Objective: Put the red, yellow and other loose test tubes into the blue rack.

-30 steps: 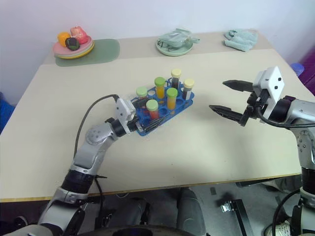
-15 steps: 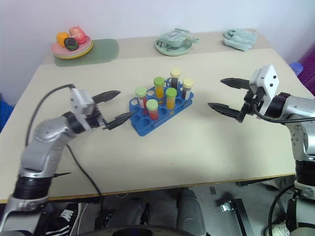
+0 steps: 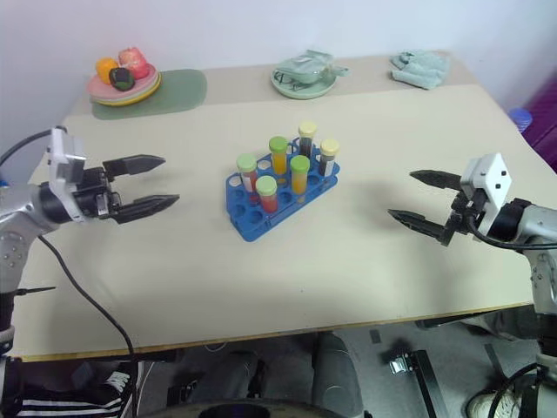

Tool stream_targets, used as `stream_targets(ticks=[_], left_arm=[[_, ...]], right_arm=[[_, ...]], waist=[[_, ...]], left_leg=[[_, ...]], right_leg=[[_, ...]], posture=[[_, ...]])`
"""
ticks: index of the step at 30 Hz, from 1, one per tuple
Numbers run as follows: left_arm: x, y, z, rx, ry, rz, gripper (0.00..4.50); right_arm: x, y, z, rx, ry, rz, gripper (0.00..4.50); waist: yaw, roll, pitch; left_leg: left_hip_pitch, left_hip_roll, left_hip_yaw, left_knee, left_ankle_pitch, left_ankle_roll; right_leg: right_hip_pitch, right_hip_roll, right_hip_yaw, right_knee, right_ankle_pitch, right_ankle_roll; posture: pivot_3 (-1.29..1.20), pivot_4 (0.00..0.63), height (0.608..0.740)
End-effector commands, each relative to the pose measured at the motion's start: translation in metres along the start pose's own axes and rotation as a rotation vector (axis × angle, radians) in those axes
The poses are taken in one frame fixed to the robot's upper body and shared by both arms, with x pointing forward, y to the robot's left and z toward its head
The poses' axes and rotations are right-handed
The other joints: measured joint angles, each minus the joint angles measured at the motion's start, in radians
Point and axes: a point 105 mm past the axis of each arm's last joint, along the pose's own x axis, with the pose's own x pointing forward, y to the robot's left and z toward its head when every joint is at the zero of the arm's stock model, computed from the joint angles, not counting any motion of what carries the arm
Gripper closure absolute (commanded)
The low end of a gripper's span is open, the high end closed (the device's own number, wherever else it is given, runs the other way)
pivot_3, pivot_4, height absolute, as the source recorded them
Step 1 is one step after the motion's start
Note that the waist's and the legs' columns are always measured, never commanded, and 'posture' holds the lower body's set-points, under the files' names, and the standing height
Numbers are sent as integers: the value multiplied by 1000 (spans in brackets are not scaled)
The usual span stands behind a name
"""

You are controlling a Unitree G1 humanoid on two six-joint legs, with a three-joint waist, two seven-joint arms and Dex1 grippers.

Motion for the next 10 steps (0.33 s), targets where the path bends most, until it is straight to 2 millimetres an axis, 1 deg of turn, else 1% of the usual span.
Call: stream_targets(ticks=[1,4,7,10], left_arm=[[-14,13,2,52,13,41,52],[-17,20,4,53,11,39,52],[-17,26,4,82,7,66,52],[-18,24,3,80,-3,75,52]], right_arm=[[-9,-5,12,-65,-8,-45,0],[-6,-9,17,-77,-19,-46,0],[-3,-12,16,-87,-19,-48,0],[2,-12,17,-97,-23,-39,0]], waist=[[1,0,0],[2,0,0],[3,0,0],[5,0,0]], left_leg=[[0,0,0,0,0,0],[0,0,0,0,0,0],[0,0,0,0,0,0],[0,0,0,0,0,0]], right_leg=[[0,0,0,0,0,0],[0,0,0,-1,0,0],[0,0,0,-1,0,0],[0,0,0,-1,0,0]], posture=[[0,150,740],[0,150,740],[0,150,740],[0,150,740]])
